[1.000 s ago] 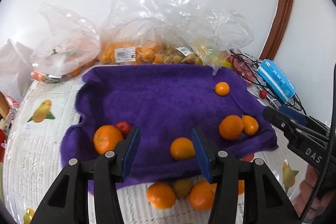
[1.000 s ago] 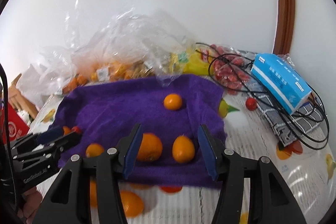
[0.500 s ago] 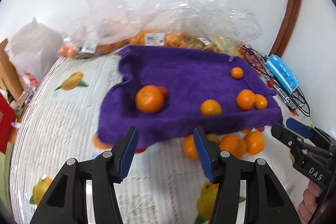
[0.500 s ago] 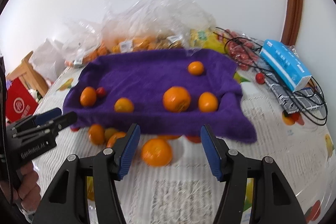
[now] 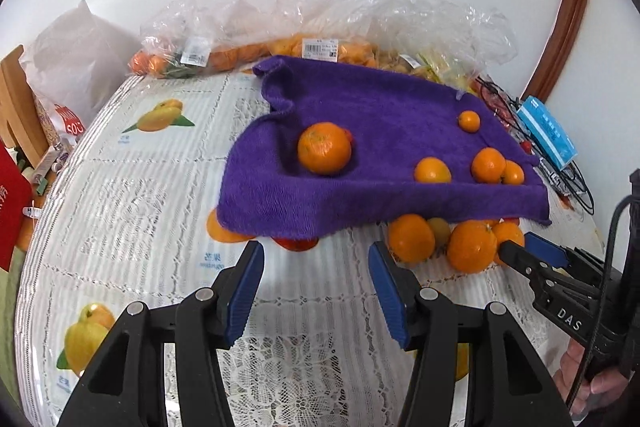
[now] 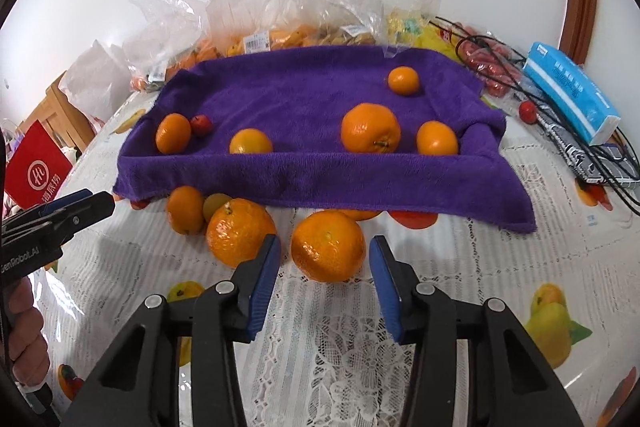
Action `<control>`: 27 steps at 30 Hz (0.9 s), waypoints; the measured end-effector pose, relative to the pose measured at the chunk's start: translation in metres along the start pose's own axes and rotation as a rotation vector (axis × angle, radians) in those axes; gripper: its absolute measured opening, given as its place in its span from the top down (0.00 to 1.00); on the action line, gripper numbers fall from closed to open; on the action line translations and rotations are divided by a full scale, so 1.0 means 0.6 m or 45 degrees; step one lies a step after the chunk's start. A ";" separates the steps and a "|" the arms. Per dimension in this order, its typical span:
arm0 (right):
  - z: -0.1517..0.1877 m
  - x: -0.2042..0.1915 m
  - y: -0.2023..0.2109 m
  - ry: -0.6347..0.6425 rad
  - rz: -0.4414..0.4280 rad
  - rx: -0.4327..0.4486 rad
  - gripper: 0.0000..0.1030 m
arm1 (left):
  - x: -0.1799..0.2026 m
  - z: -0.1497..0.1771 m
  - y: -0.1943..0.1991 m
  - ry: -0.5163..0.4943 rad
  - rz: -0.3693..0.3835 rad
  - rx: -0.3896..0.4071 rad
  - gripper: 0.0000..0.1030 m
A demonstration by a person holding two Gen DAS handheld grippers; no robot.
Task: Organize fruits
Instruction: 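Withdraw both grippers from the towel toward the remaining fruit, then grasp a tangerine with the right gripper while the left grasps an orange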
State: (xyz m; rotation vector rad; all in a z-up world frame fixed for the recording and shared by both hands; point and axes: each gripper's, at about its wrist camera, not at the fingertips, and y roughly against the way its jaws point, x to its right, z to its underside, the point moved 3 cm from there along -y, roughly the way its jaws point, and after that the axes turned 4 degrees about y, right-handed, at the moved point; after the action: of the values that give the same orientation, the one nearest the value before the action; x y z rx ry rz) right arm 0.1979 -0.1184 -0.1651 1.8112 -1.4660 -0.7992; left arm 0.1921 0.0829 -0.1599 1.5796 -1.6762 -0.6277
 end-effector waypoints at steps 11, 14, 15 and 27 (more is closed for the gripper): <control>0.003 0.007 -0.034 0.007 -0.033 -0.027 0.60 | 0.039 0.011 -0.025 -0.053 0.046 -0.033 0.49; 0.006 0.018 -0.031 -0.008 -0.031 -0.015 0.60 | 0.050 0.014 -0.032 -0.061 0.061 -0.034 0.49; 0.008 0.024 -0.029 -0.010 -0.024 -0.015 0.60 | 0.055 0.015 -0.034 -0.065 0.066 -0.035 0.49; 0.032 0.104 -0.004 -0.071 0.063 0.010 0.60 | 0.100 0.017 -0.060 -0.100 0.114 -0.046 0.55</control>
State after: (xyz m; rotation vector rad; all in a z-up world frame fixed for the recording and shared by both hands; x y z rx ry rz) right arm 0.1951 -0.1815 -0.1816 1.7645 -1.5453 -0.8270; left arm 0.2081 0.0180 -0.1832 1.4628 -1.7727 -0.6780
